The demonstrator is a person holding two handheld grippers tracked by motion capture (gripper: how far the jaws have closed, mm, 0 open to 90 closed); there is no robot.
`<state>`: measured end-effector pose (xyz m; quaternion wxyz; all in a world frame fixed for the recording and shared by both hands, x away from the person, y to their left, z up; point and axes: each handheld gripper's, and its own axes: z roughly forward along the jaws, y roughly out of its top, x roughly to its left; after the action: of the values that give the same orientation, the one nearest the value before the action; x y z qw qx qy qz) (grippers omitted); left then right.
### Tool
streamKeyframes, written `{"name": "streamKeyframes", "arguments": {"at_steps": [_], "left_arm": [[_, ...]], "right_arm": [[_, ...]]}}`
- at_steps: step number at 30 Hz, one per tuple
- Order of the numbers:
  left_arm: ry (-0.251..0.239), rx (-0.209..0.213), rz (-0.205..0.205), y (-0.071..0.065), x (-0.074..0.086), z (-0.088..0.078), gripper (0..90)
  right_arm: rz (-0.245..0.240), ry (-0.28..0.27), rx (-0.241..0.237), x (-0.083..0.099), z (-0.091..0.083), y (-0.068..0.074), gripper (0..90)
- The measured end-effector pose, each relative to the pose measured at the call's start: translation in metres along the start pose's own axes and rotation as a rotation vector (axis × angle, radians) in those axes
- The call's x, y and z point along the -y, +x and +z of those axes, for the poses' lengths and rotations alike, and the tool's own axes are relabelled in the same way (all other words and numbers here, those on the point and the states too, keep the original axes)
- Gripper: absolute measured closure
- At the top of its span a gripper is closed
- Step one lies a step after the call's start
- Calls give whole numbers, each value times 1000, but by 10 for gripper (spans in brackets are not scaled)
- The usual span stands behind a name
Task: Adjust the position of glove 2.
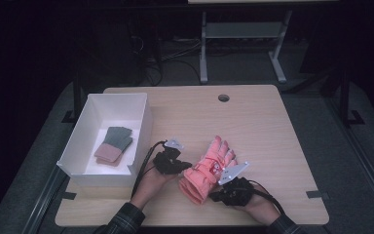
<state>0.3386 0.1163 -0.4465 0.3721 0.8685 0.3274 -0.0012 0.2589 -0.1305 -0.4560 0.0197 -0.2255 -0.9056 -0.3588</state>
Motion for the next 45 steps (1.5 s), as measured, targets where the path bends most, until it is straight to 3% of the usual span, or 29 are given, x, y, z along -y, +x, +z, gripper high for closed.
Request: {"name": "streamKeyframes", "arguments": {"at_steps": [5, 8, 10, 12, 14, 17, 21, 24, 27, 32, 45], "left_arm": [[-17, -30, -7, -1, -3, -7, 866], [-36, -62, -13, -3, -9, -17, 777], [-42, -73, -24, -3, -12, -21, 744], [-55, -39, -51, -2, -17, -26, 644], [-58, -64, -46, -4, -21, -29, 573], [-73, -67, -50, -5, -25, -33, 510], [-109, -11, -56, -7, -36, -42, 407], [-105, 17, -23, -14, -44, -43, 258], [-93, 56, 14, -24, -55, -39, 191], [-76, 88, 42, -30, -63, -29, 154], [-8, 92, 76, -34, -67, 0, 130]], "right_arm": [[28, -21, 42, 9, -14, -7, 806], [53, -38, 83, 17, -27, -15, 685], [64, -39, 95, 19, -30, -16, 654], [97, -53, 121, 26, -38, -21, 552], [116, -59, 152, 30, -42, -25, 486], [148, -73, 181, 35, -48, -31, 414], [173, -79, 210, 38, -53, -35, 354], [204, -74, 243, 41, -55, -38, 264], [221, -64, 263, 46, -58, -41, 241], [237, -65, 286, 49, -59, -45, 212], [249, -69, 308, 49, -60, -47, 165]]}}
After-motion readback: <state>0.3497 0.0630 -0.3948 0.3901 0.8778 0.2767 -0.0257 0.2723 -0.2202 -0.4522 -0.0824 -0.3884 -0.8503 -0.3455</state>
